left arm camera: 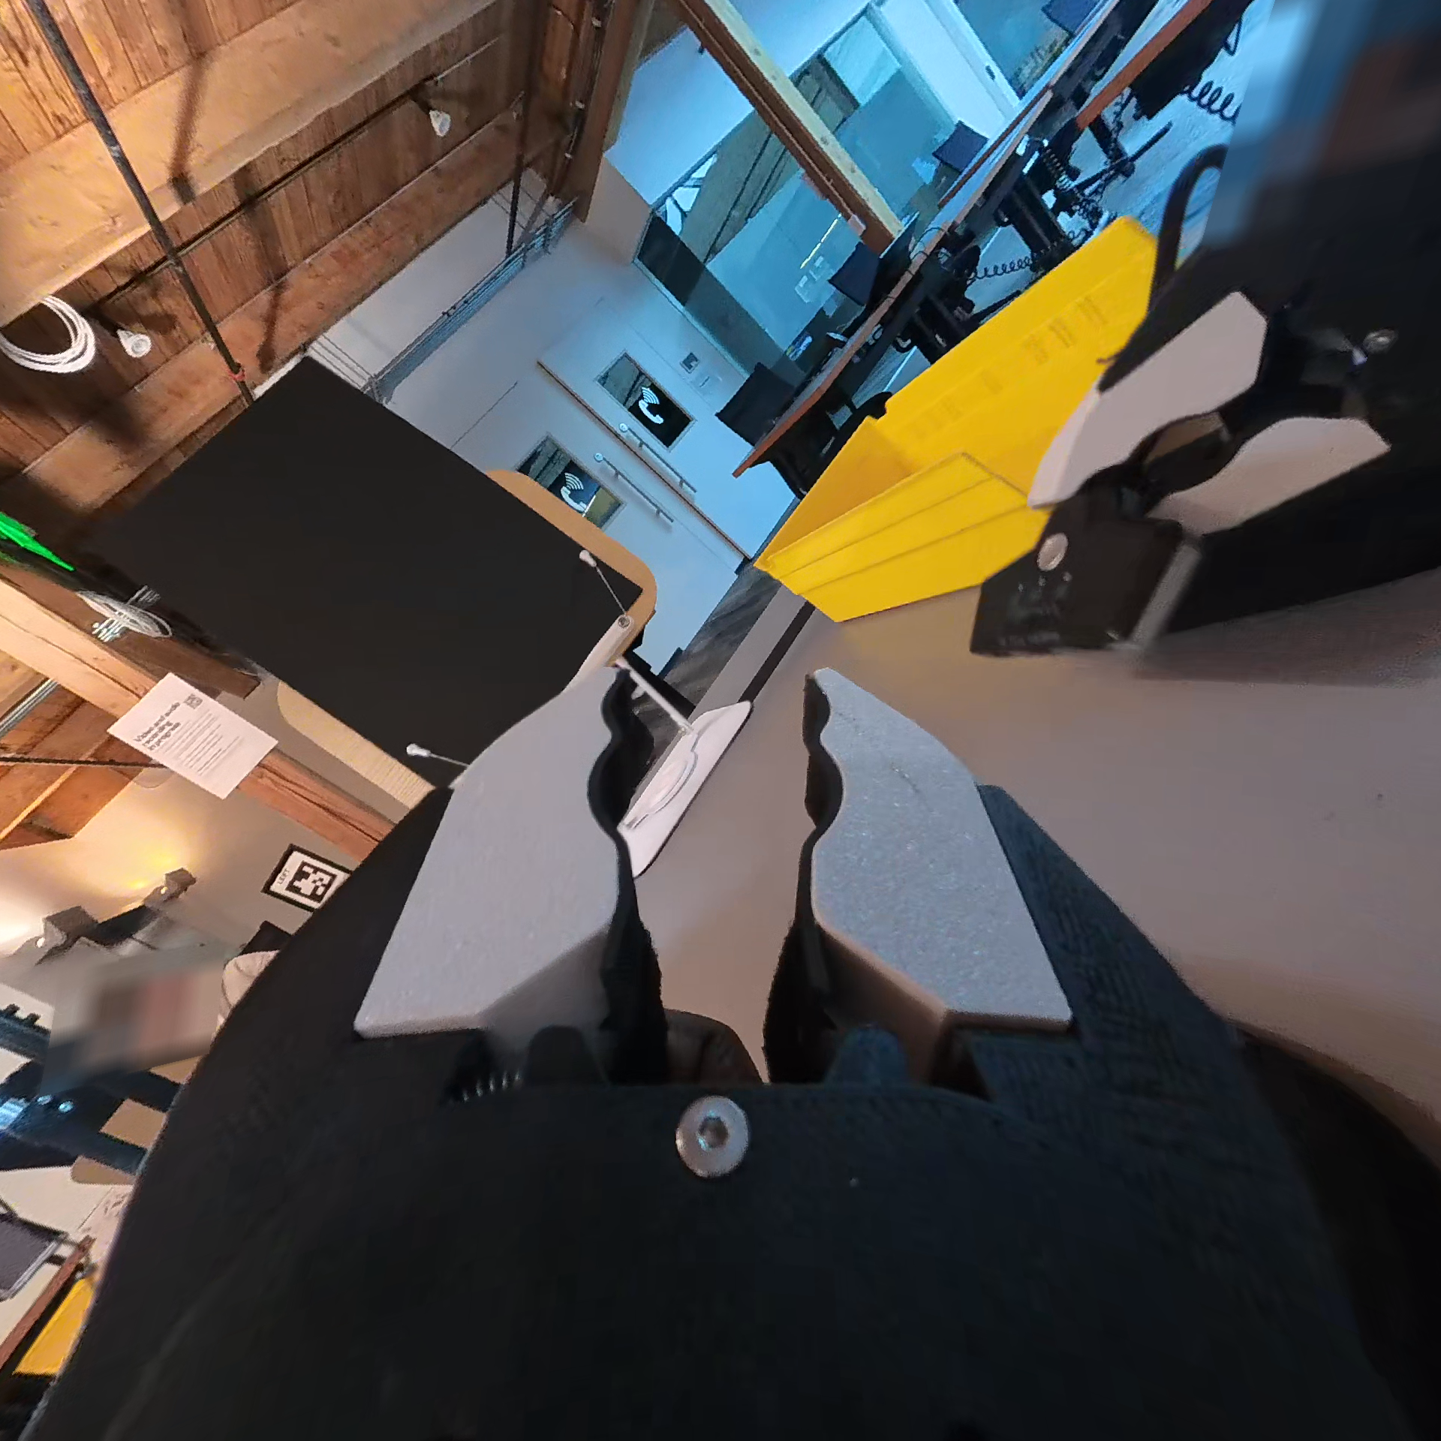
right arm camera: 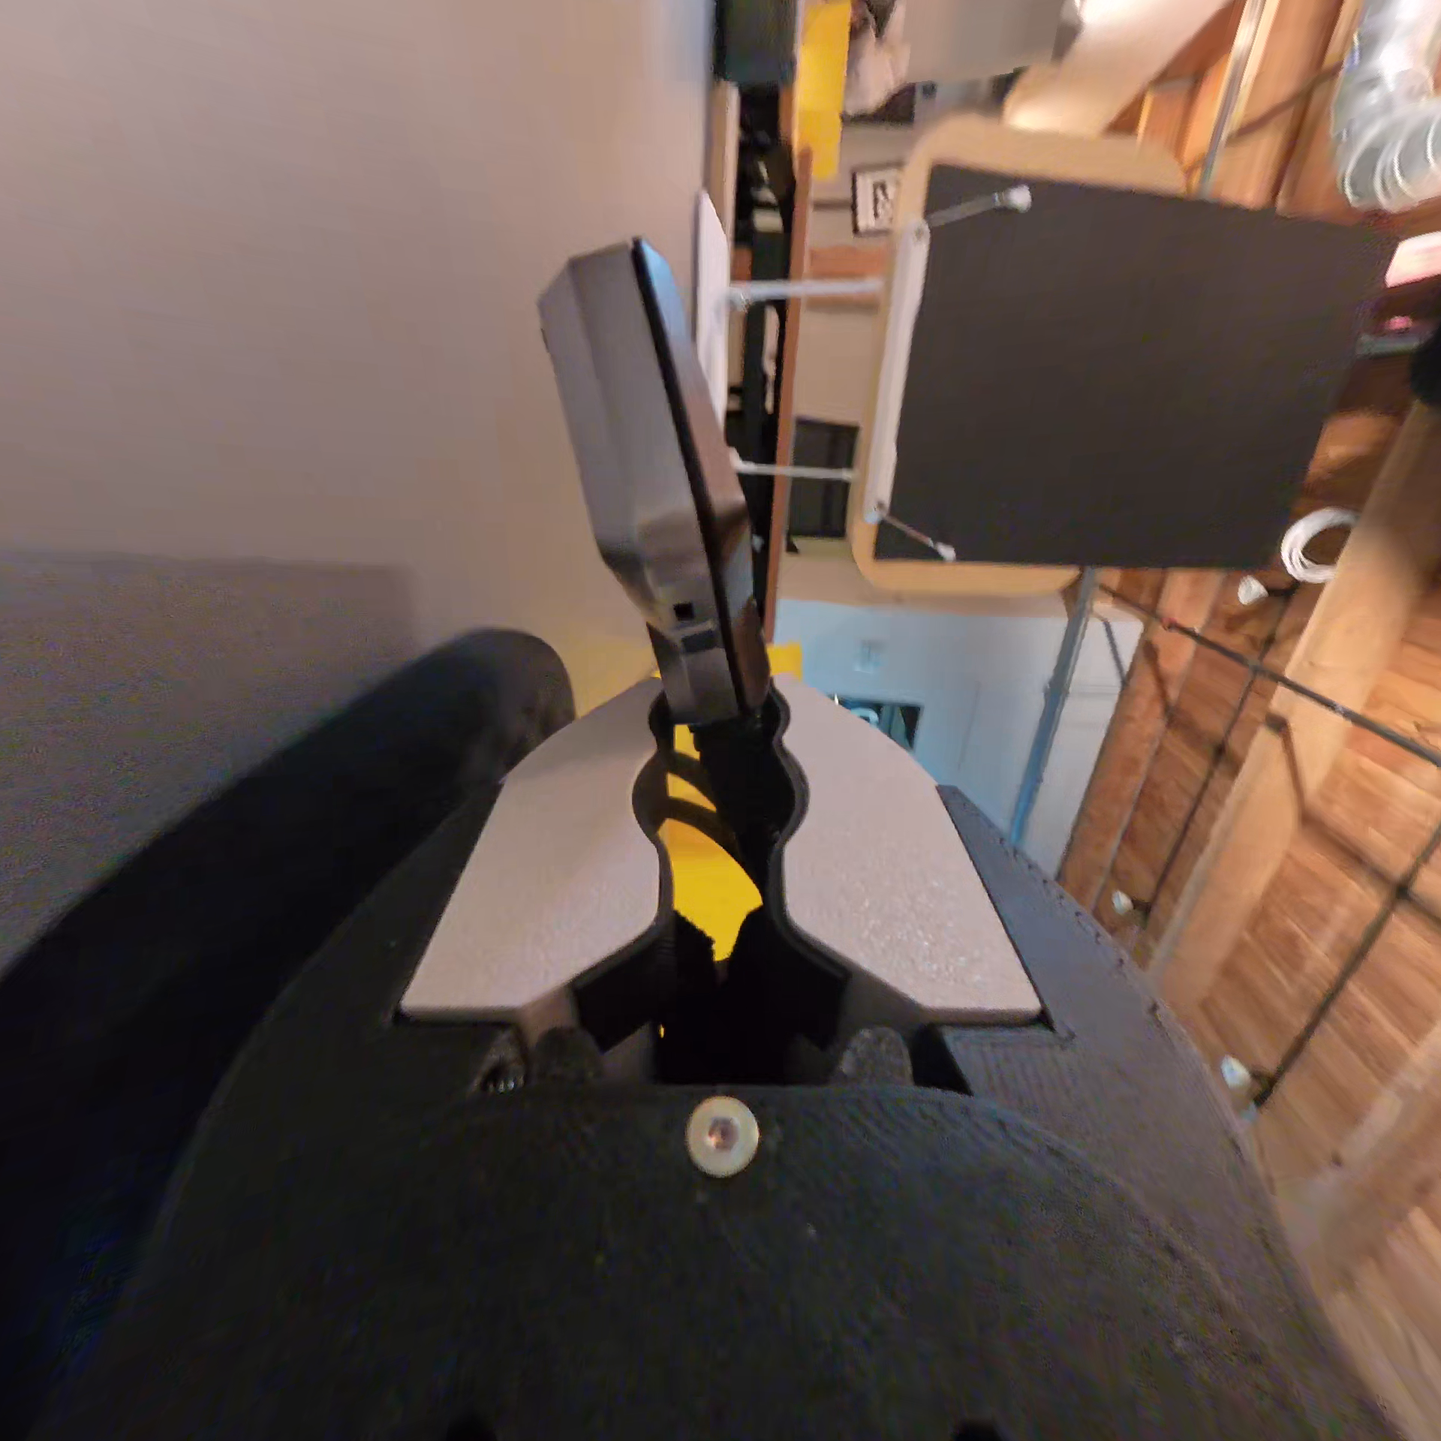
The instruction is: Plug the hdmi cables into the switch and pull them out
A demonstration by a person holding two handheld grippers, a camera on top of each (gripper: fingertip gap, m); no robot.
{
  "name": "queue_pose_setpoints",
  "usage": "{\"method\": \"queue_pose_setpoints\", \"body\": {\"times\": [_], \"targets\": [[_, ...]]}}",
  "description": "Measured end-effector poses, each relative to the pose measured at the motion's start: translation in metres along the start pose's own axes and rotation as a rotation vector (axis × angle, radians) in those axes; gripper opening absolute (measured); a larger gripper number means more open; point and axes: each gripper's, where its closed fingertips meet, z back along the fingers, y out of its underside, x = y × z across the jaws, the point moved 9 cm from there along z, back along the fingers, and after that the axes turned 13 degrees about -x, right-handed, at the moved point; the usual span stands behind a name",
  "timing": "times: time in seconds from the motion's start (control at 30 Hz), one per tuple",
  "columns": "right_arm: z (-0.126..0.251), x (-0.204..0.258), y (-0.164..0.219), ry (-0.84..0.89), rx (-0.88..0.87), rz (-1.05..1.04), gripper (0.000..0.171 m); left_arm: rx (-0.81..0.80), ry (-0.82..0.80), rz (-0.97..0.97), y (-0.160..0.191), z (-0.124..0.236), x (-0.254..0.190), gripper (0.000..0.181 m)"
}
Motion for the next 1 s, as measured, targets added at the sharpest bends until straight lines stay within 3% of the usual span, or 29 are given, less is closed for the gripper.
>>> {"method": "queue_pose_setpoints", "body": {"times": [0.13,0.33,0.5,0.6,0.9,0.93,0.97,1.0], "targets": [[-0.002,0.014,-0.011,-0.126,-0.093,0.037,0.021,-0.001,-0.010,0.016,0.004,0.005,0.002,0.041],[-0.004,0.023,0.000,-0.296,-0.113,-0.097,0.022,0.015,0.003,0.018,0.005,0.008,0.003,0.041],[0.003,0.015,0.007,-0.481,-0.149,-0.290,0.031,0.090,0.046,0.123,0.011,0.014,0.009,0.048],[0.006,0.011,0.009,-0.538,-0.153,-0.369,0.046,0.188,0.035,0.192,0.018,0.028,0.019,0.052],[0.019,-0.028,0.016,-0.601,-0.410,-0.863,0.057,0.489,-0.244,0.256,0.043,0.090,0.063,0.053],[0.021,-0.034,0.019,-0.590,-0.462,-0.918,0.043,0.508,-0.244,0.261,0.045,0.093,0.064,0.052],[0.024,-0.041,0.021,-0.552,-0.542,-0.958,0.010,0.523,-0.235,0.251,0.049,0.095,0.066,0.050],[0.028,-0.048,0.023,-0.512,-0.639,-0.989,0.000,0.535,-0.217,0.226,0.053,0.096,0.067,0.048]]}}
